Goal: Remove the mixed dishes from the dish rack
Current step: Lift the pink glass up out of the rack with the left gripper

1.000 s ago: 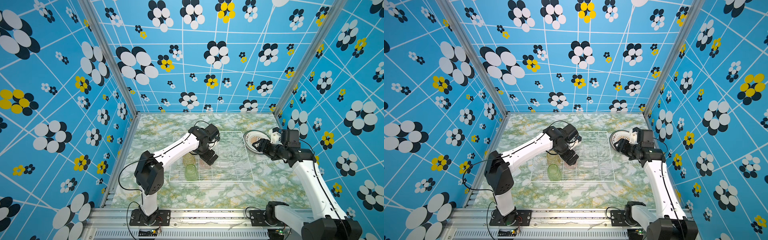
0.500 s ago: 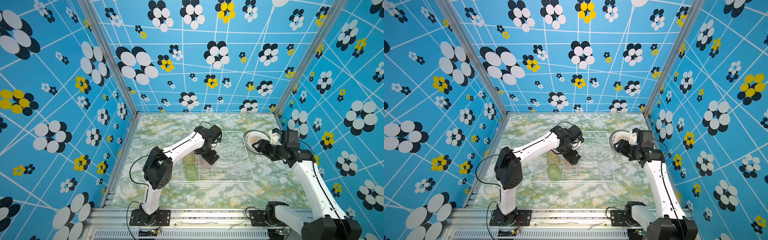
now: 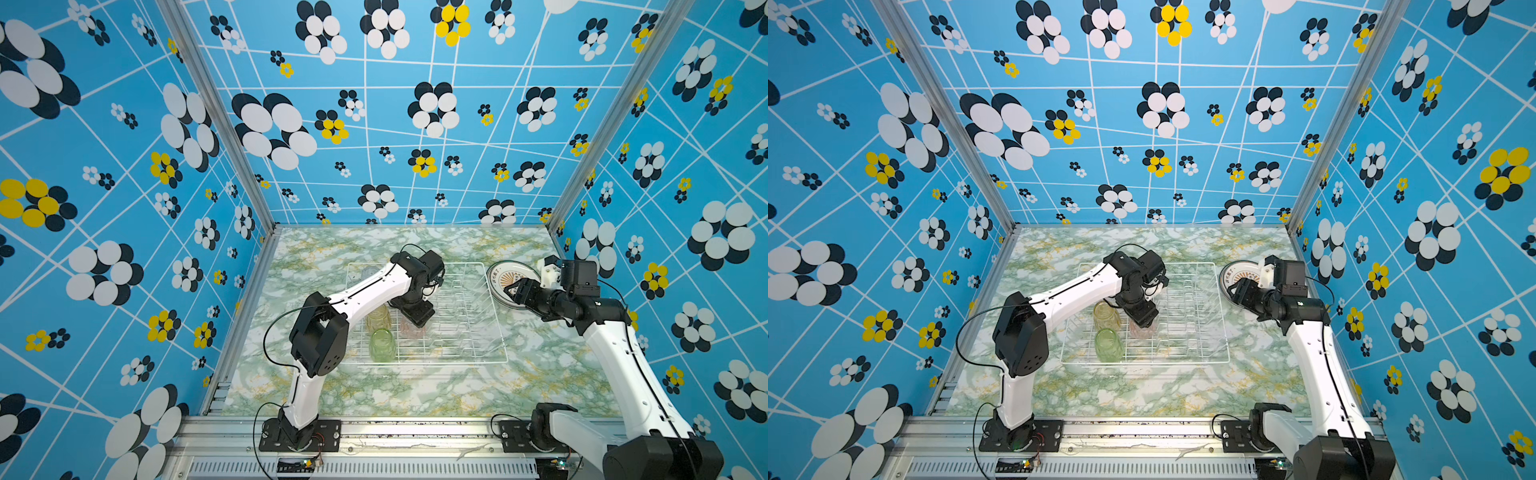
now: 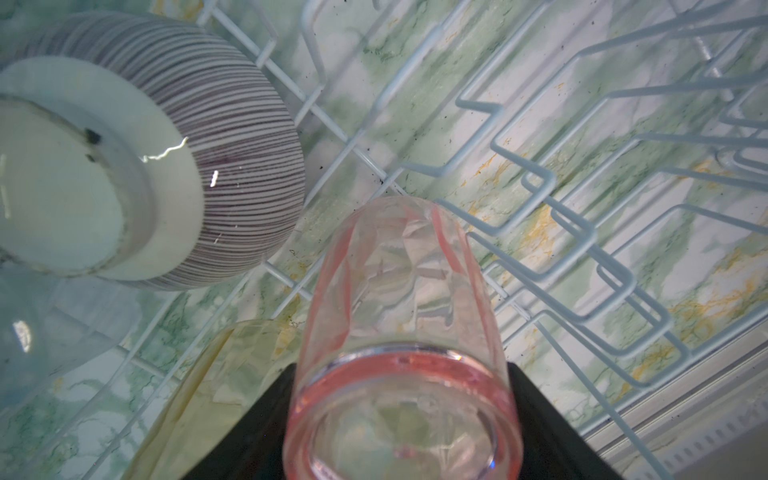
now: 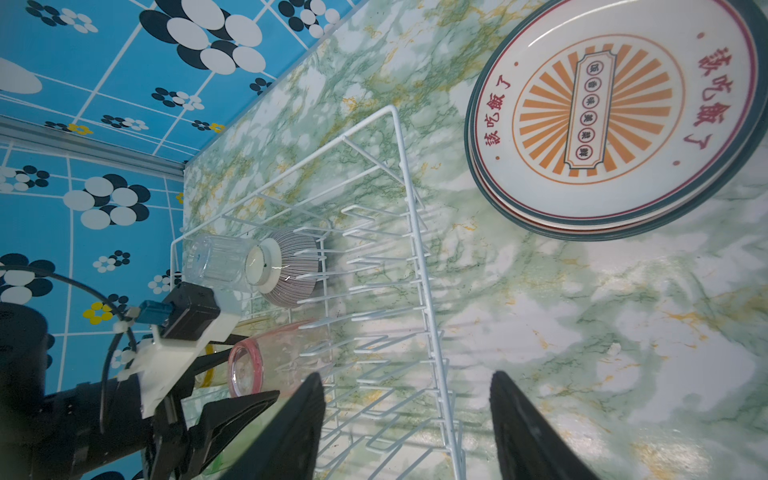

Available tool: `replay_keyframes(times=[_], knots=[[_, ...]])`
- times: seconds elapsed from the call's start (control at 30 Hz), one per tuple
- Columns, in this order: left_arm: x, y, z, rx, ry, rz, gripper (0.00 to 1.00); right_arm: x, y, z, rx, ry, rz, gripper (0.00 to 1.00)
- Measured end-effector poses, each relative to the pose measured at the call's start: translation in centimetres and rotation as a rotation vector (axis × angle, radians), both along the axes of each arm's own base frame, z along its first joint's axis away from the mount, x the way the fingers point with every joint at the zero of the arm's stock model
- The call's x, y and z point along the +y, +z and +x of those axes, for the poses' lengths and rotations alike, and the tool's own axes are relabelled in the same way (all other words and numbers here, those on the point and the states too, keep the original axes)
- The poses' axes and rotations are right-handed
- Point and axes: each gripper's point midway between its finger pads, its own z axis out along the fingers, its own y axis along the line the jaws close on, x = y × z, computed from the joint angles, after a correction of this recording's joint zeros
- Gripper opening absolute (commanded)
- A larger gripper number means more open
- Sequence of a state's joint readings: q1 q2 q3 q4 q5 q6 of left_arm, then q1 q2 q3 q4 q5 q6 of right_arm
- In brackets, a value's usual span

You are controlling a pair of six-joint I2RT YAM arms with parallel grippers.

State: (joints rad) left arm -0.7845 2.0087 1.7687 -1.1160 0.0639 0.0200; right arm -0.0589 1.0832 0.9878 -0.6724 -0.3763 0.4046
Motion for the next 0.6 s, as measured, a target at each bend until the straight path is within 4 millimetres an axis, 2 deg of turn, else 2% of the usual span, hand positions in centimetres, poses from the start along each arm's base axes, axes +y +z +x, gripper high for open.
replay_keyframes(times=[0.17, 0.33, 0.47, 0.6], knots=[[0.1, 0.1, 0.2, 0.009, 0.011, -0.014, 0.56, 0.4, 0.1, 0.0, -0.004, 0.015, 0.017, 0.64], [0.8, 1.2, 0.8, 0.037, 0.051, -0.080, 0.56, 1.8, 1.0, -0.6, -0.044, 0.073, 0.085, 0.61], [1.5, 3.6, 1.2, 0.041, 0.094, -0.176, 0.56, 3.6, 2.6, -1.7, -0.093, 0.139, 0.171, 0.54], [1.6, 7.2, 1.2, 0.037, 0.122, -0.322, 0.55, 6.0, 4.2, -3.1, -0.144, 0.238, 0.281, 0.48]])
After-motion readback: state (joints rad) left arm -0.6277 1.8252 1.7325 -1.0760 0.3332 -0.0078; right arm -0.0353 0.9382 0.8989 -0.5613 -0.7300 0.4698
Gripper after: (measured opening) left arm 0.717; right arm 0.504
